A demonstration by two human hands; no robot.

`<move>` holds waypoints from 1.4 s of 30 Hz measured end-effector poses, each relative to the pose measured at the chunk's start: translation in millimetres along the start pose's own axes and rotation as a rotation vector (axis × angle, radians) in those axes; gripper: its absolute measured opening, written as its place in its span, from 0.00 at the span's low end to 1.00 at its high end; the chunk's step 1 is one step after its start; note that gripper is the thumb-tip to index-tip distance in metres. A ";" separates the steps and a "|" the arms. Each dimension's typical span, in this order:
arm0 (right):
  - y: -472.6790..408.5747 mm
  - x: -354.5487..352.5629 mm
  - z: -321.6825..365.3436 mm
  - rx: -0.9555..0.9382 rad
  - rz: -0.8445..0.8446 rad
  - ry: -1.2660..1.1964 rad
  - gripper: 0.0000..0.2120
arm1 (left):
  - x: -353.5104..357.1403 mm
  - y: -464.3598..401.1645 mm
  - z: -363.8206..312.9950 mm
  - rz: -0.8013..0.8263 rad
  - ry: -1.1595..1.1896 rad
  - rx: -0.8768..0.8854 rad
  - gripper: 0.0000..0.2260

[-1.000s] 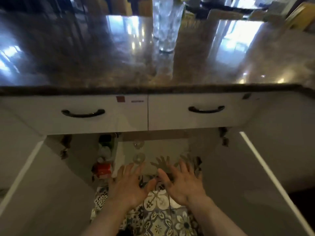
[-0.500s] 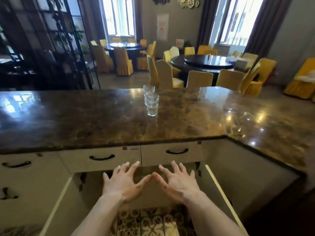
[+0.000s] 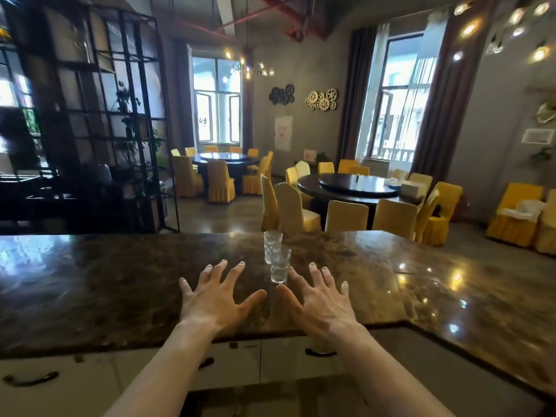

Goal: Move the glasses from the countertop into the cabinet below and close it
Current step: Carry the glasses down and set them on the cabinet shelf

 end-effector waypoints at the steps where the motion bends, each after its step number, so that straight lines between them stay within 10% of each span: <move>1: -3.9 -1.0 2.4 -0.003 -0.008 0.006 0.40 | -2.0 -4.8 2.7 -0.012 0.002 0.008 0.45; 19: -60.3 73.1 -2.7 0.033 0.027 -0.013 0.38 | 65.5 -61.5 47.5 0.031 0.053 0.066 0.43; 42: -326.1 210.9 -67.3 -0.177 0.272 -0.260 0.49 | 243.8 -359.4 -13.1 0.176 -0.078 0.192 0.48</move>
Point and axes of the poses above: each hand's wrist, its own y-axis away from the middle knuckle, its own x-axis out of the palm, z = x × y, the point moved 8 cm from there along -y, towards the middle knuckle, and after that the axes turned 14 degrees about -z, right-handed, at the moved point
